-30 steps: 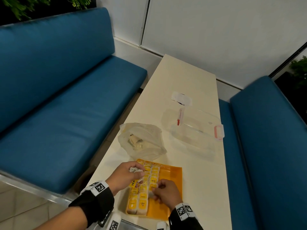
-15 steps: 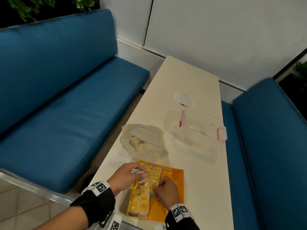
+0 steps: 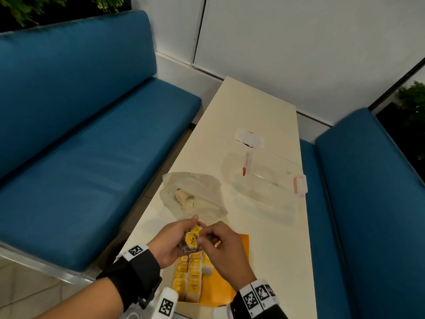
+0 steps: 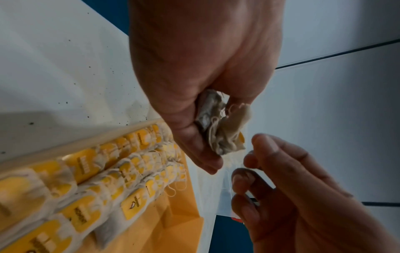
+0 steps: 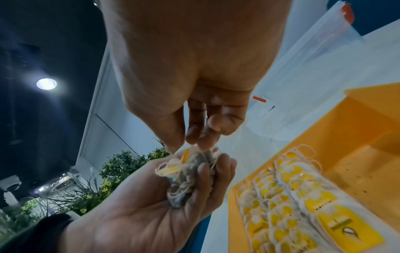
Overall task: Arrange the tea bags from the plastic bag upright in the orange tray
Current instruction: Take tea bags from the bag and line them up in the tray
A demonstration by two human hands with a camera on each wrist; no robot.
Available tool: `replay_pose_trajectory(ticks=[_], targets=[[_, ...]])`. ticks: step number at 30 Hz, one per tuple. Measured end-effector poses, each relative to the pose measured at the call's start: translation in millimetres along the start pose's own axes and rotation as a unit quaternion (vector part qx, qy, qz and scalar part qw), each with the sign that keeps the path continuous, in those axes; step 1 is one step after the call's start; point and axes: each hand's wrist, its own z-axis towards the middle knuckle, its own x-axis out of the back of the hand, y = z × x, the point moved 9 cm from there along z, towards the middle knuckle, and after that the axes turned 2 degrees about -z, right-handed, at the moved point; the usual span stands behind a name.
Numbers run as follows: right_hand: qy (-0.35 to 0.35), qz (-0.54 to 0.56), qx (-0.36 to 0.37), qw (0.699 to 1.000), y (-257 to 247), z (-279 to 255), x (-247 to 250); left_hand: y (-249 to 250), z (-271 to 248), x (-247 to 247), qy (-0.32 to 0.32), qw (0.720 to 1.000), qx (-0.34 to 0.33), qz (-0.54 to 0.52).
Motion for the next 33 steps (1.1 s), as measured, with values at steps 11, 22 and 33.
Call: replay_pose_trajectory(ticks=[11, 22, 33], targets=[[0.015, 0.006, -0.067, 0.998, 17.7, 1.8, 3.6, 0.9, -6.2, -4.8, -0.014, 1.000, 0.002, 0.021], [0.032, 0.121, -0.161, 0.979, 37.3, 8.2, 0.5, 6.6, -14.6, -14.1, -0.041, 0.997, -0.024, 0.065], [0.032, 0.059, -0.138, 0.988, 46.6, 14.8, 11.7, 6.4, -13.0, -18.2, -0.070, 0.995, -0.019, 0.075]])
